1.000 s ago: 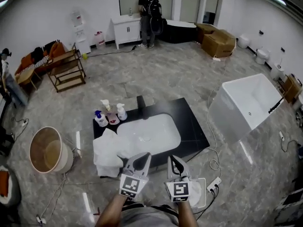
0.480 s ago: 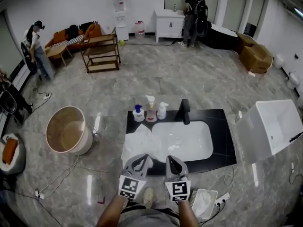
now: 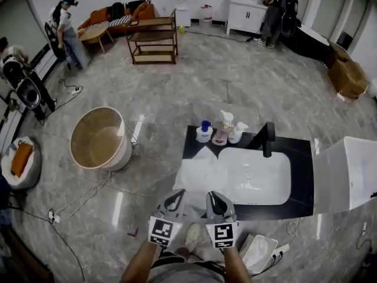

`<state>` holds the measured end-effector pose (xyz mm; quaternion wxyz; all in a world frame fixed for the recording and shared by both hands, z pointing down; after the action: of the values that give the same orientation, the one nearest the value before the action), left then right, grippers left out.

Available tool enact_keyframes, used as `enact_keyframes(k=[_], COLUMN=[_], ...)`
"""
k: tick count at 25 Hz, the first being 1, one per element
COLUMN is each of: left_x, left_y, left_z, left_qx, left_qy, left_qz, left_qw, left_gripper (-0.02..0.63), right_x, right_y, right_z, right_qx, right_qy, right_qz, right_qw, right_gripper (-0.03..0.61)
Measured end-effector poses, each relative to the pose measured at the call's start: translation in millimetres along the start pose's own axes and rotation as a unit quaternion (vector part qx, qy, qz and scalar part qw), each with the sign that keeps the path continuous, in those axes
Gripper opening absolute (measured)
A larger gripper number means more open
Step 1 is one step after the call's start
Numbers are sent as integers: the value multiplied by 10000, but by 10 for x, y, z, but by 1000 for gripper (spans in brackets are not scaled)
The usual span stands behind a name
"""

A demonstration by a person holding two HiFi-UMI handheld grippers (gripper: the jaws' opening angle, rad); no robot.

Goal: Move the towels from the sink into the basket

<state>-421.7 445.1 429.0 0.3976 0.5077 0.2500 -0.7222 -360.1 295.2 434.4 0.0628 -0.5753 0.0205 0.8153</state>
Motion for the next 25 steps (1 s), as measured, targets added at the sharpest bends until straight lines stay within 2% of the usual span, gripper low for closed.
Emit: enact_keyframes(k=[1,3,6,11,15,25], left_x=[-41,-127,-250,-389,-492,-785], left_y=[-38,-107,-208,-325,-407,-625], left_z=[4,29,68,142,234,407], left_qx=[19,51,96,177,225,382], left_qy=[-34,-104,-211,-363,-451,-757], left_qz=[-40,-109,-195,-338,-444,-652], left_qw=[10000,9999,9995,9986,9977,9943], left_gripper=[9,9,9,9,9,9], right_x=[-28,-94,-215,-495,-716,-1219], right_y=[-9,-4,14,55,54,147], right_z=[71,219,439,779,1056,1527], right_qx=[30,72,204,529,689,835], right_qy=[-66,-221,-504,-981,-1429,-2083], right_qz=[8,19,78,337,310,795], right_qw=[10000,9997,9985,9932,9868,9712], right_gripper=[61,127,293,465,517,528])
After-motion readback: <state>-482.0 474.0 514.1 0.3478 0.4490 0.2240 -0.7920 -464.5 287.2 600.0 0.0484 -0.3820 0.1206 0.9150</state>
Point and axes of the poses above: the fingertips, and each gripper's own axes: z forward along the fingers, y to its right, x out of its top, the point moved 8 cm from there along -z, backward along the fingers, and after that the axes turned 3 degrees about -y, right-handed, at the moved point
